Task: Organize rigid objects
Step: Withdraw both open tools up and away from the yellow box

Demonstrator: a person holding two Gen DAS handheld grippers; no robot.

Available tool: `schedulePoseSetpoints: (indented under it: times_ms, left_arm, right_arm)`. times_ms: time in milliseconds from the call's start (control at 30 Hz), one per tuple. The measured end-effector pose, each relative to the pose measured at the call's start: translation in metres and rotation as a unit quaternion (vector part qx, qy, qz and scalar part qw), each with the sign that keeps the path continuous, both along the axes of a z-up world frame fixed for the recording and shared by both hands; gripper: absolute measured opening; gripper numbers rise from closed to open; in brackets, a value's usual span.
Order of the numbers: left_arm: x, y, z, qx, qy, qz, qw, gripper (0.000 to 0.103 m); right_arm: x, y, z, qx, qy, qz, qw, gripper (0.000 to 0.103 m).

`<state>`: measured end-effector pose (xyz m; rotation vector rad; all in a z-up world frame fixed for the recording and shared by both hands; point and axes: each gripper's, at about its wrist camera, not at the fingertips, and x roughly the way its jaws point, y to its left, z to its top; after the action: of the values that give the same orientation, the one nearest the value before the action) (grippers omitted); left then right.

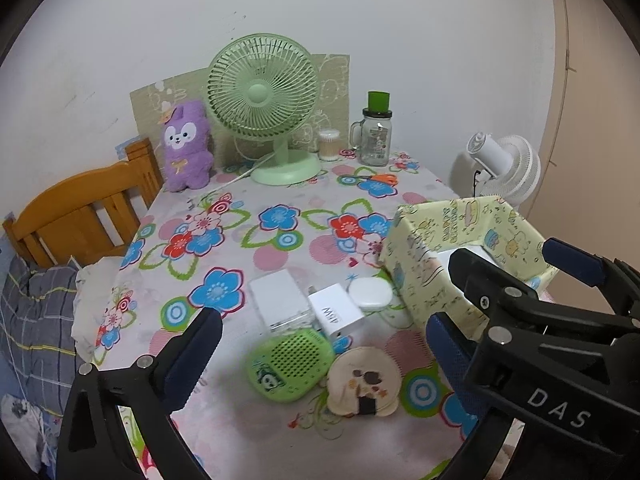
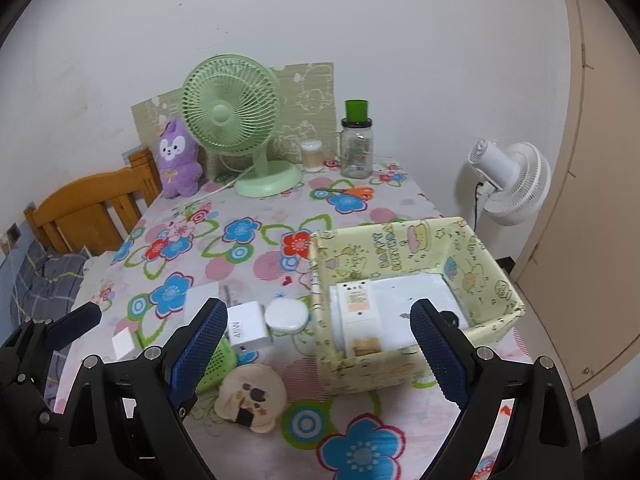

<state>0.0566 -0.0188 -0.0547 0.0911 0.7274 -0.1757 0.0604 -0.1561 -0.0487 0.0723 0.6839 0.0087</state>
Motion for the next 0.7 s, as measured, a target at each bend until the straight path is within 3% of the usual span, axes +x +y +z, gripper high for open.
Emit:
schedulePoseSetpoints:
  times_ms: [700]
  left_arm:
    - [0.008, 0.049, -0.030, 0.005, 0.007, 0.030, 0.9995, 0.103]
  right_arm:
    - [0.008, 0.054, -0.023, 0.001, -0.007, 0.035, 0.999, 0.094]
